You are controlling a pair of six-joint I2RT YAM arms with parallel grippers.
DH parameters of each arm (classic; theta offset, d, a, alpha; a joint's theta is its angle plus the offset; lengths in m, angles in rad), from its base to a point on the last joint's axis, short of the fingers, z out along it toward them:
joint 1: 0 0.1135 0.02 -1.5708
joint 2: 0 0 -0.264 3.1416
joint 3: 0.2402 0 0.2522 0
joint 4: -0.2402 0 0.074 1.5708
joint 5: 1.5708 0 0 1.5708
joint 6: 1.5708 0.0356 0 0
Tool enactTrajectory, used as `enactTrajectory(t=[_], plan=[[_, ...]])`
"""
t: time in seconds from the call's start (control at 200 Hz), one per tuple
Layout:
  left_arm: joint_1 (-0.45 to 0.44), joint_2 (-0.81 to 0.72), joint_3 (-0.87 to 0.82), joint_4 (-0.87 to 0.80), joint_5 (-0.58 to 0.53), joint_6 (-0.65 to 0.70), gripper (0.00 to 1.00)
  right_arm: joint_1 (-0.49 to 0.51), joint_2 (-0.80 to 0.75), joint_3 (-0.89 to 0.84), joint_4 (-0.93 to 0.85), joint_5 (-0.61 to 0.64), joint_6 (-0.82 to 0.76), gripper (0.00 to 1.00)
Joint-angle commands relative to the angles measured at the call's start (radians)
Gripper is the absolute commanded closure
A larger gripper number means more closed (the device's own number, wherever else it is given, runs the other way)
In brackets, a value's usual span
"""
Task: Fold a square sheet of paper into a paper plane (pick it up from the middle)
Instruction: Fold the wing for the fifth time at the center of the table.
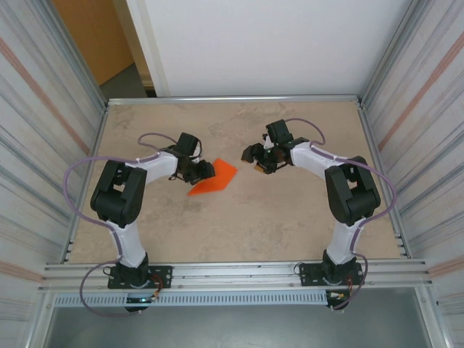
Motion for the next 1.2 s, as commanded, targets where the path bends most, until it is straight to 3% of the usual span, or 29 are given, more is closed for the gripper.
enactTrajectory(t=[0.0, 0.19, 0.376, 0.616, 0.937, 1.193], plan=[[0.005, 0.037, -0.005, -0.018, 0.033, -0.147, 0.61, 0.015, -0.011, -0.038, 0.035, 0.003, 0.072, 0.38], [0.014, 0.026, -0.075, 0.053, 0.097, -0.351, 0.63, 0.094, -0.031, -0.127, 0.131, -0.003, 0.235, 0.39], [0.015, -0.010, -0.184, 0.172, 0.127, -0.445, 0.64, 0.179, -0.058, -0.136, 0.116, 0.091, 0.277, 0.41], [0.041, -0.028, -0.259, 0.242, 0.139, -0.461, 0.73, 0.221, -0.002, -0.106, 0.101, 0.173, 0.324, 0.55], [0.051, -0.098, -0.259, 0.259, 0.190, -0.364, 0.82, 0.229, 0.101, -0.046, 0.155, 0.113, 0.292, 0.70], [0.048, -0.132, -0.241, 0.266, 0.244, -0.341, 0.84, 0.220, 0.122, -0.056, 0.131, 0.096, 0.285, 0.72]])
